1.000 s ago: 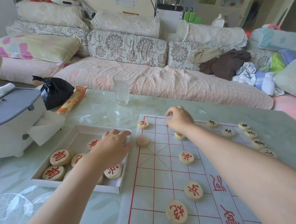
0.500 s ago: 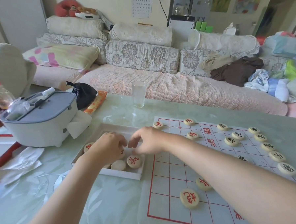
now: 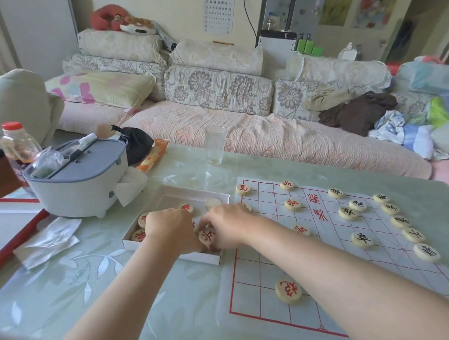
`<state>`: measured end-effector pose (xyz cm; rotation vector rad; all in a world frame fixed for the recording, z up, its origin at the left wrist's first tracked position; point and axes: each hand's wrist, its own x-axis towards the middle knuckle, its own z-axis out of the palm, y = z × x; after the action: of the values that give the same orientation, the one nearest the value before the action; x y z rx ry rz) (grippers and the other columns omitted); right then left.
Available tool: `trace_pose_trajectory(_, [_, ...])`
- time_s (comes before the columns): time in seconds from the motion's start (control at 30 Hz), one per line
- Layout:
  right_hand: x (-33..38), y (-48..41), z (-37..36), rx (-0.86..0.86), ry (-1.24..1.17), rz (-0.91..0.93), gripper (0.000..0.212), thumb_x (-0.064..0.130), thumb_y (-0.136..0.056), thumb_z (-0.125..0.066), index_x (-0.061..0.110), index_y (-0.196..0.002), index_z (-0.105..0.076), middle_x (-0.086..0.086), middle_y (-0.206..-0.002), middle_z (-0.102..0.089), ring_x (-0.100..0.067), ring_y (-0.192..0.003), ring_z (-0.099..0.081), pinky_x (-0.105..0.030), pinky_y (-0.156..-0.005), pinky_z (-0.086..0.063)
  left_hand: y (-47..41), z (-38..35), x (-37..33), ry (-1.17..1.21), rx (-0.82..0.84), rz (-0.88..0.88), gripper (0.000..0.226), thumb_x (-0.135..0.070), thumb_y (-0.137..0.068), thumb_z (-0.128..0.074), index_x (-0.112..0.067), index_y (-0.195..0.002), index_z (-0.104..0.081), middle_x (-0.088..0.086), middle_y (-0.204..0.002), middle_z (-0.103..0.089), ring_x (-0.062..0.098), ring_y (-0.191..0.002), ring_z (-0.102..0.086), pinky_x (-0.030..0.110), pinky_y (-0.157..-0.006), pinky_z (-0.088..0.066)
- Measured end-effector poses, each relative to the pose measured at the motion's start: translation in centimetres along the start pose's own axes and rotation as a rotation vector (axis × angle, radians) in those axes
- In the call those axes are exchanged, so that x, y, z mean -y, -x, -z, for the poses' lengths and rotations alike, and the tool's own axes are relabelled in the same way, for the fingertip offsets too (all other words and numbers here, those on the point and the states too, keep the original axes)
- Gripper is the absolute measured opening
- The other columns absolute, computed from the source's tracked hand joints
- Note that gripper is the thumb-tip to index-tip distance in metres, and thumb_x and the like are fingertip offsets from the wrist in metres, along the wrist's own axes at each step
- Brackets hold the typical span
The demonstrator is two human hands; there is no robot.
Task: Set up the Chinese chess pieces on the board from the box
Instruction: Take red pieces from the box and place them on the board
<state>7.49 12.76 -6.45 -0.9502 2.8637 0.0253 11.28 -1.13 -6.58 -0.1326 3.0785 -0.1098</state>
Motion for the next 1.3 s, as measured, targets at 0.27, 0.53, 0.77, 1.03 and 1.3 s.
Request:
trace_pose_trajectory(0.27, [-1.5, 1.9, 0.8, -0.116, -0.275, -0.015, 0.042, 0.034, -0.083, -0.066, 0.037, -0.124, -0.058, 0.009, -0.127, -0.052, -0.017, -0.117, -0.055, -0.036, -0.097, -0.046, -0.5, -0.2, -0.9, 0.175, 0.042, -0.063, 0.017, -0.031, -0.079, -0.055, -0.017, -0.088, -0.052, -0.001, -0.083, -0.053, 0.022, -0.077, -0.053, 0.029, -0.061, -0.041])
trace_pose_trajectory(0.53, [-2.5, 3.5, 0.2, -0.155, -0.369, -0.05, 0.043, 0.038, -0.088, -0.067, 0.028, -0.129, -0.061, 0.003, -0.128, -0.051, -0.016, -0.12, -0.054, -0.024, -0.097, -0.04, 0.5, -0.1, -0.1, 0.43, 0.125, -0.174, 0.044, -0.002, -0.094, -0.042, -0.029, -0.124, -0.058, -0.002, -0.12, -0.059, 0.016, -0.088, -0.056, 0.022, -0.069, -0.043])
trace_pose_trajectory(0.77, [-3.8, 6.5, 0.8, -0.179, -0.424, -0.076, 0.046, 0.042, -0.087, -0.069, 0.028, -0.13, -0.061, 0.004, -0.126, -0.053, -0.014, -0.117, -0.054, -0.023, -0.094, -0.04, 1.2, 0.9, -0.8, 0.865, 0.103, -0.054, 0.038, 0.006, -0.089, -0.044, -0.019, -0.106, -0.068, 0.003, -0.098, -0.067, 0.022, -0.082, -0.064, 0.035, -0.078, -0.055])
trace_pose_trajectory(1.03, [-7.8, 15.7, 0.5, -0.134, -0.506, -0.224, 0.047, 0.041, -0.079, -0.078, 0.036, -0.122, -0.062, 0.018, -0.114, -0.059, 0.0, -0.096, -0.056, -0.018, -0.083, -0.043, 3.3, 1.0, -6.3, 1.177, 0.146, -0.117, 0.032, 0.005, -0.092, -0.052, -0.017, -0.109, -0.067, 0.009, -0.104, -0.067, 0.014, -0.086, -0.066, 0.023, -0.075, -0.059])
trace_pose_trajectory(1.3, [-8.6, 22.1, -1.9, -0.028, -0.515, -0.292, 0.034, 0.04, -0.07, -0.083, 0.038, -0.097, -0.063, 0.022, -0.097, -0.065, 0.011, -0.076, -0.057, -0.008, -0.061, -0.039, 5.4, 0.0, -11.6, 1.068, 0.23, -0.197, 0.04, 0.002, -0.091, -0.045, -0.028, -0.104, -0.068, 0.006, -0.108, -0.067, 0.022, -0.094, -0.068, 0.041, -0.084, -0.058])
